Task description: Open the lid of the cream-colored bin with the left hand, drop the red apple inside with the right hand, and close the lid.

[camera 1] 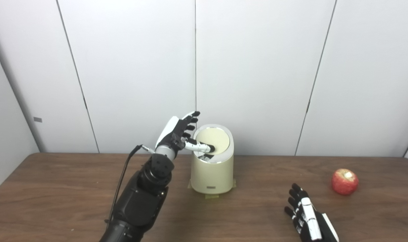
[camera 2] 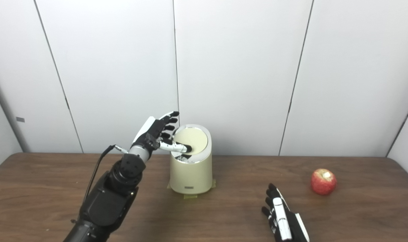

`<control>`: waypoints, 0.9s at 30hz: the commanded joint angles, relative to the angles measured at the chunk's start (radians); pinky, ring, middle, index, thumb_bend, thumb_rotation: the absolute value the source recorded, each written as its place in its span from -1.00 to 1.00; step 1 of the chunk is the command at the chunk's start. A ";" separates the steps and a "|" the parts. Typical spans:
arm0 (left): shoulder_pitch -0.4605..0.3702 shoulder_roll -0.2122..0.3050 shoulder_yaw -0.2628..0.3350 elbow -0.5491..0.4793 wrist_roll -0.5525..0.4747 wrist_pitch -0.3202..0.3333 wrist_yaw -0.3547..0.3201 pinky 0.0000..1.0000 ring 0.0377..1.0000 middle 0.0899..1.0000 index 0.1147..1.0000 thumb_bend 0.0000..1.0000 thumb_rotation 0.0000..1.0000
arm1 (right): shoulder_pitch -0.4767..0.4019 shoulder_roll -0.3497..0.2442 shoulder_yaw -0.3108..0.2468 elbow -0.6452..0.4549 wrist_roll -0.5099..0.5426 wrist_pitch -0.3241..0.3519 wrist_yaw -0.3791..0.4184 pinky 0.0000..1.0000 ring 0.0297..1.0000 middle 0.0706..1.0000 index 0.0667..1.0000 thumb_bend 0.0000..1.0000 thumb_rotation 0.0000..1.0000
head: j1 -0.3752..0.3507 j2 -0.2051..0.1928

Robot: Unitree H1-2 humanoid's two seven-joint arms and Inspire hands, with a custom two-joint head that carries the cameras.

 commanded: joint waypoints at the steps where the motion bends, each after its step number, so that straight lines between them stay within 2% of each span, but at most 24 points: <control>1: -0.073 0.009 -0.004 -0.003 0.027 -0.051 0.023 0.56 0.67 0.78 0.85 0.50 -1.00 | -0.031 0.006 0.000 -0.014 0.013 -0.046 0.011 0.86 0.94 0.92 0.87 -0.10 0.74 | -0.002 0.003; 7: -0.078 0.000 0.001 0.008 0.029 -0.043 0.024 0.54 0.68 0.77 0.83 0.44 -1.00 | -0.033 0.013 0.003 -0.009 0.017 -0.051 0.011 0.83 0.92 0.90 0.81 0.01 0.54 | -0.006 0.004; 11: -0.087 0.002 -0.011 0.021 0.041 -0.054 0.023 0.57 0.70 0.77 0.82 0.46 -1.00 | -0.032 0.017 0.003 -0.008 0.017 -0.061 0.014 0.85 0.93 0.90 0.81 0.00 0.49 | -0.008 0.009; 16: -0.104 0.008 -0.030 0.029 0.066 -0.043 0.021 0.45 0.61 0.74 0.81 0.54 -1.00 | -0.033 0.020 0.005 -0.002 0.021 -0.075 0.016 0.84 0.92 0.90 0.81 0.02 0.49 | -0.011 0.012; 20: -0.111 0.026 -0.058 0.031 0.104 -0.041 0.013 0.42 0.60 0.74 0.82 0.57 -1.00 | -0.033 0.024 0.009 -0.004 0.017 -0.068 0.014 0.83 0.92 0.90 0.80 0.07 0.48 | -0.016 0.020; 24: -0.109 0.048 -0.098 0.030 0.157 -0.050 0.015 0.34 0.56 0.74 0.80 0.61 -1.00 | -0.035 0.028 0.006 -0.009 0.020 -0.065 0.010 0.84 0.92 0.90 0.81 0.01 0.50 | -0.019 0.023; 27: -0.109 0.075 -0.149 0.027 0.223 -0.061 0.012 0.49 0.67 0.76 0.79 0.63 -1.00 | -0.038 0.029 0.004 -0.010 0.026 -0.067 0.013 0.85 0.92 0.91 0.82 0.02 0.50 | -0.017 0.022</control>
